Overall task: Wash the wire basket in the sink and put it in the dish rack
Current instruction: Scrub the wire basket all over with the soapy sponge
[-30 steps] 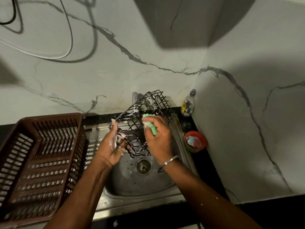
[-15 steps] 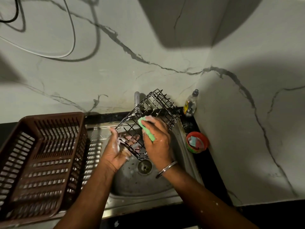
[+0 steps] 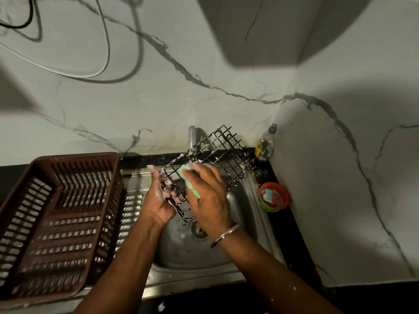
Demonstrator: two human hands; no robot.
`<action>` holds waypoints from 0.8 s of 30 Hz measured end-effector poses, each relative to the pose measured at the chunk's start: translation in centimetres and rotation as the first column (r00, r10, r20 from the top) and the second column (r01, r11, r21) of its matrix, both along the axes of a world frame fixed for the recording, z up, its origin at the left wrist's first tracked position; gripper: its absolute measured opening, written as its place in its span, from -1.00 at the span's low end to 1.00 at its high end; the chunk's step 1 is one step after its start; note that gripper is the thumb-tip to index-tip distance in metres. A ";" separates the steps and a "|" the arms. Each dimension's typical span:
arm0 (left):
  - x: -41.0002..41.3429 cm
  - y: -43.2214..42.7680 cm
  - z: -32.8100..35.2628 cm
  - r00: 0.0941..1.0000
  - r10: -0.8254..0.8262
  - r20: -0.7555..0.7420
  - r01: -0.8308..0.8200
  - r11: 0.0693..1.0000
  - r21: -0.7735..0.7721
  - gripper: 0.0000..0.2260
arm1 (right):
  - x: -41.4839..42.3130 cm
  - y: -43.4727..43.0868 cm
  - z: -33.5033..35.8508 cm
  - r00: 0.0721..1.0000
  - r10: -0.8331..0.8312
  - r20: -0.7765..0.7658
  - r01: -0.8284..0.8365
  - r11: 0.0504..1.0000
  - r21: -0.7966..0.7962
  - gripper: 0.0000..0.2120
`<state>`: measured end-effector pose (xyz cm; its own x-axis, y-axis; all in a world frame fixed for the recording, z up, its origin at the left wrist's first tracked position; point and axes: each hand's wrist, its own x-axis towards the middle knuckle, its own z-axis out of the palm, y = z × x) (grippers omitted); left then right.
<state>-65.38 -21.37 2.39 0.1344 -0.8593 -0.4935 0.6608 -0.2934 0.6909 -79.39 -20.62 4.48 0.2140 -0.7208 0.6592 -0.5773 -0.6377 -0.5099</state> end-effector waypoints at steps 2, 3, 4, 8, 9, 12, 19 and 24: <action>0.3 -0.2 -0.3 0.999 0.047 0.022 -0.048 0.999 0.015 -0.42 | -0.9 -1.6 0.7 0.992 -0.109 0.065 0.109 0.994 0.004 -0.65; 0.4 -0.3 -0.5 0.998 0.069 0.013 -0.070 0.997 0.034 -0.41 | -1.4 -2.6 1.0 0.977 -0.178 0.115 0.177 0.984 0.024 -0.65; 0.5 -0.3 -0.8 0.997 0.071 -0.002 -0.071 0.996 0.046 -0.35 | -1.6 -3.3 1.5 0.963 -0.224 0.148 0.219 0.974 0.051 -0.65; 0.5 -0.5 -1.6 0.998 -0.029 -0.048 0.030 0.999 0.014 -0.30 | 0.5 -1.8 0.9 0.992 -0.005 -0.128 0.009 0.999 0.033 -0.63; 0.6 -0.5 -1.7 0.996 -0.070 -0.060 0.070 0.998 0.001 -0.20 | 0.4 -1.4 0.3 0.977 0.060 -0.204 -0.058 0.998 0.017 -0.63; 0.8 -0.5 -1.4 0.997 -0.048 -0.062 0.049 0.999 0.013 -0.23 | -0.9 -3.2 0.1 0.986 -0.008 -0.168 0.007 1.000 -0.009 -0.63; 1.1 -0.9 -0.8 0.999 0.032 -0.038 -0.030 0.998 0.051 -0.57 | -1.4 -2.4 0.2 0.994 0.038 -0.104 -0.035 0.999 0.032 -0.49; 0.7 -0.6 -0.7 0.996 -0.069 -0.050 0.072 0.996 0.054 -0.37 | 0.2 0.2 -0.4 0.954 0.162 -0.252 -0.193 0.975 -0.105 -0.67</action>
<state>-64.69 -21.96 1.68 0.0494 -0.8366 -0.5456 0.6688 -0.3780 0.6402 -79.22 -20.40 4.13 0.4943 -0.5701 0.6563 -0.5442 -0.7916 -0.2778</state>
